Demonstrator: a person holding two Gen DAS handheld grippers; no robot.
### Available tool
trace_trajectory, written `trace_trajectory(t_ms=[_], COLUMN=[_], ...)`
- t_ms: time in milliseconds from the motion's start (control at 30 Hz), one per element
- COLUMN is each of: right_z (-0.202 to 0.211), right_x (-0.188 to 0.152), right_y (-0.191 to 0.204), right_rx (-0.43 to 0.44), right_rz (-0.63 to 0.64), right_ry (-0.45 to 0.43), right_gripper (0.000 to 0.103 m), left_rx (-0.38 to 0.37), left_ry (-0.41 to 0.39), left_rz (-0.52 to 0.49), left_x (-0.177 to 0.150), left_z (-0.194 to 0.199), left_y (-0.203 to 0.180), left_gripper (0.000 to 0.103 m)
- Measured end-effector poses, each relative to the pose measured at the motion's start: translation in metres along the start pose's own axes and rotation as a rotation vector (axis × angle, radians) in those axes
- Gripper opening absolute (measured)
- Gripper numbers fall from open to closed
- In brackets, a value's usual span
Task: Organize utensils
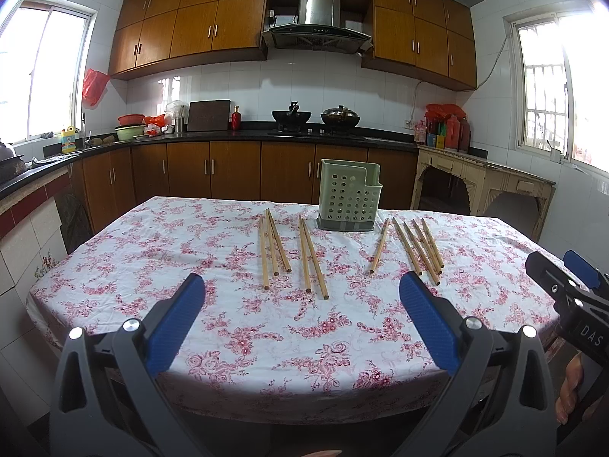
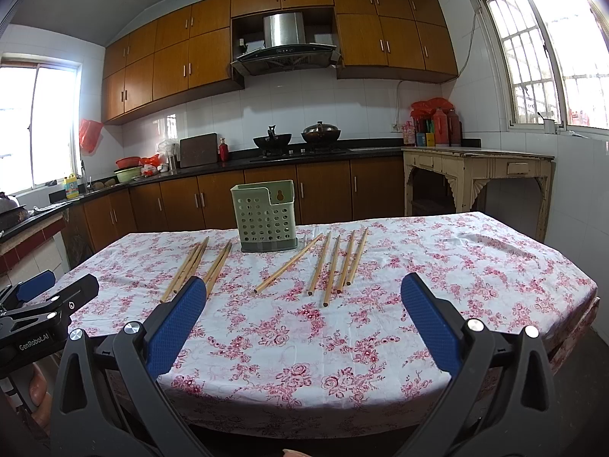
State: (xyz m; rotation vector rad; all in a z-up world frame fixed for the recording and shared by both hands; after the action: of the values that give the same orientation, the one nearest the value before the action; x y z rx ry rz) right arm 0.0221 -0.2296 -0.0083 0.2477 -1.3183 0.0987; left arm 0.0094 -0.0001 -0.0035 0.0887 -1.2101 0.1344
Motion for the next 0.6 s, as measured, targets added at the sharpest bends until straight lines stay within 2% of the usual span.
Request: trace_trajectory(t_ms=[400,600], right_z=[-0.002,-0.016], right_x=[-0.001,-0.004], right_y=[-0.003,-0.013], right_rx=[-0.003,-0.02], right_rz=[-0.01,-0.039], right_ry=[0.009,0.054], right_gripper=[0.101,0.101], left_rx=[0.004,0.007], left_ry=[0.009,0.061], left_rz=[-0.005,-0.011], left_x=[-0.002,-0.006], left_z=[-0.002,-0.02], left_y=[0.004,0.004], left_gripper=[0.099,0.099])
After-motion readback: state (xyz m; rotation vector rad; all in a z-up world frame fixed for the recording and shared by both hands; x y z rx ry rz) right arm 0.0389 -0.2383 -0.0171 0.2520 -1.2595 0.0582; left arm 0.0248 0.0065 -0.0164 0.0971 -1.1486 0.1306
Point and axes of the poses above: each gripper's, at about its wrist camera, not at the fingertips, and z roughly against the way its jaws point, y to its left, x to its top, the point moved 1 cm from there along -z, roughly the way its jaws point, and after that the axes turned 8 degrees about x, right-handed, at the moved point
